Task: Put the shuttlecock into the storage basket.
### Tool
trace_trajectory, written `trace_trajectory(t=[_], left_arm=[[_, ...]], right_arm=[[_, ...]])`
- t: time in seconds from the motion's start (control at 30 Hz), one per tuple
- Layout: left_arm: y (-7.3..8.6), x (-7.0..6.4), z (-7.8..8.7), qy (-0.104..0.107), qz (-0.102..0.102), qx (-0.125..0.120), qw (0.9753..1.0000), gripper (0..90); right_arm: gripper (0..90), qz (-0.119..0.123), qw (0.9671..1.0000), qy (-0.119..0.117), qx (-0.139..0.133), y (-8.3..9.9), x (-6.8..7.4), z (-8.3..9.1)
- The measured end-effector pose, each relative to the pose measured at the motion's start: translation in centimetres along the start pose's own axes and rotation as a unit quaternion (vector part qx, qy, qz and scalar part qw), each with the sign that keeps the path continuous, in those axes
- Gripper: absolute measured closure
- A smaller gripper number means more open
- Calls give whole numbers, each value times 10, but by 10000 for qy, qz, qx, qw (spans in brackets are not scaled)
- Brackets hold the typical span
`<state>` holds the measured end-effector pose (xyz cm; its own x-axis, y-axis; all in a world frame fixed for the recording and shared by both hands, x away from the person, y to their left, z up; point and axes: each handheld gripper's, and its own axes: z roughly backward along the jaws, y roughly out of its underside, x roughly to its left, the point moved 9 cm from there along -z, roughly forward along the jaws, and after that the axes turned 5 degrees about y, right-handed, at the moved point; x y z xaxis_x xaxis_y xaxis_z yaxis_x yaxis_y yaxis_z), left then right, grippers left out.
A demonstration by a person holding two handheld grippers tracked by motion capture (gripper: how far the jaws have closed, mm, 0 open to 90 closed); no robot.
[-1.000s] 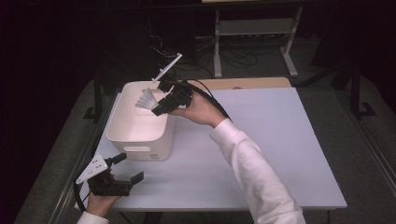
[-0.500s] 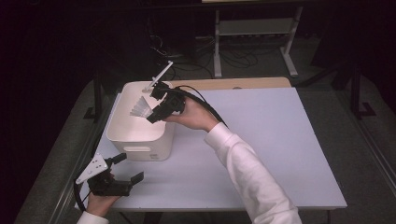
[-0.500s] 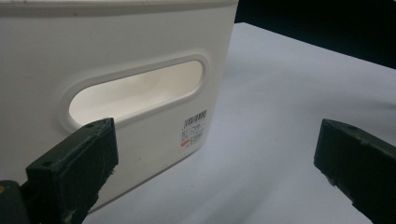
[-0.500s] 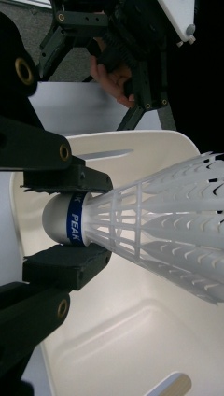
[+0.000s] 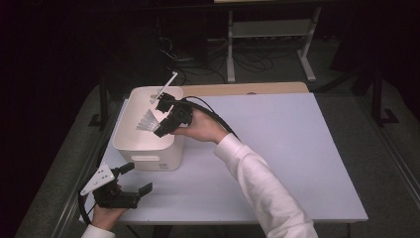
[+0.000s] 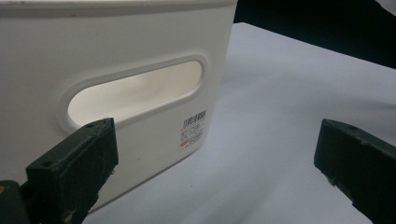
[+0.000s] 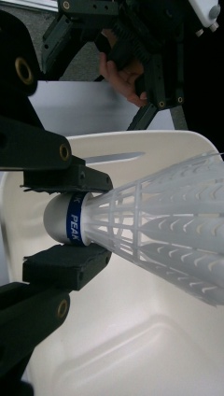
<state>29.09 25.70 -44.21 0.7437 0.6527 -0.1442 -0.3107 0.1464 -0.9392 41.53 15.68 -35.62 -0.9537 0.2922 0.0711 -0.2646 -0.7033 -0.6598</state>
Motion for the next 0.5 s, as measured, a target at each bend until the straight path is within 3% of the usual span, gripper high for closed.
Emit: trace_trajectory(t=[0.5], left_arm=[[1, 0, 0, -7, 4, 41, 10000, 0]], right_arm=[[614, -15, 9993, -44, 380, 10, 0, -14]])
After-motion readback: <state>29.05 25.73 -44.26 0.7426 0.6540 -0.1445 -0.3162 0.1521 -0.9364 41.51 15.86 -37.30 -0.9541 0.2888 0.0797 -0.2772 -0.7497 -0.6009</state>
